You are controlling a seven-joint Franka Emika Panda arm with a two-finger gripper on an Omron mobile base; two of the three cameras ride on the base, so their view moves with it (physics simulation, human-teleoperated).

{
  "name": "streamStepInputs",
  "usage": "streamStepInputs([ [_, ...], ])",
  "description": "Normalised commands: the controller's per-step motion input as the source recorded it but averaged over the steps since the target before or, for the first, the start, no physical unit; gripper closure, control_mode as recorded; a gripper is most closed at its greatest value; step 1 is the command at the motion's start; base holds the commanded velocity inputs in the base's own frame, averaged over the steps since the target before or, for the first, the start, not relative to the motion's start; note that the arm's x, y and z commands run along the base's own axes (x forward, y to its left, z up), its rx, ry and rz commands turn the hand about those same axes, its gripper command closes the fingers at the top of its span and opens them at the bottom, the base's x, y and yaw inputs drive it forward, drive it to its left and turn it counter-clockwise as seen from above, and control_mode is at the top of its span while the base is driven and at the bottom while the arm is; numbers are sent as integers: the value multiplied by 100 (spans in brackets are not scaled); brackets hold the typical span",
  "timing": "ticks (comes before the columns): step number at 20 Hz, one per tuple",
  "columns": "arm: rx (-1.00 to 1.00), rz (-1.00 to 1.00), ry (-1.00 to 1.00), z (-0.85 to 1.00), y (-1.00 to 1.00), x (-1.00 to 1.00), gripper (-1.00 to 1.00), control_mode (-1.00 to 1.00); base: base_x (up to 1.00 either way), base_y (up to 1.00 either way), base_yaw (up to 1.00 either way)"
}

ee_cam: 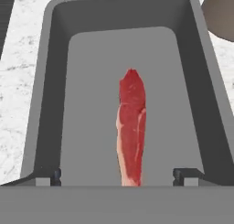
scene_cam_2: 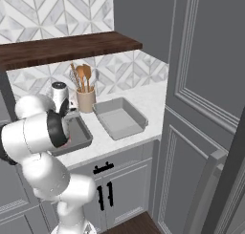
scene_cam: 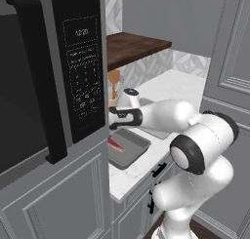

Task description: Place one mushroom and one steak in each tupperware on the nearby counter, to pack two identical lunches.

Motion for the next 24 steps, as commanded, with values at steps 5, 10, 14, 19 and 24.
streamStepInputs([
  [5,1,-11,0,98,-38,-92,-100,-100,0,0,0],
  [10,7,-17,0,50,-56,-100,-100,-100,0,0,0],
  [14,2,-23,0,1,-32,-100,-100,-100,0,0,0],
  [19,0,-22,3,-9,-10,-100,-100,-100,0,0,0],
  [24,1,-22,22,64,-58,-95,-100,-100,0,0,0],
])
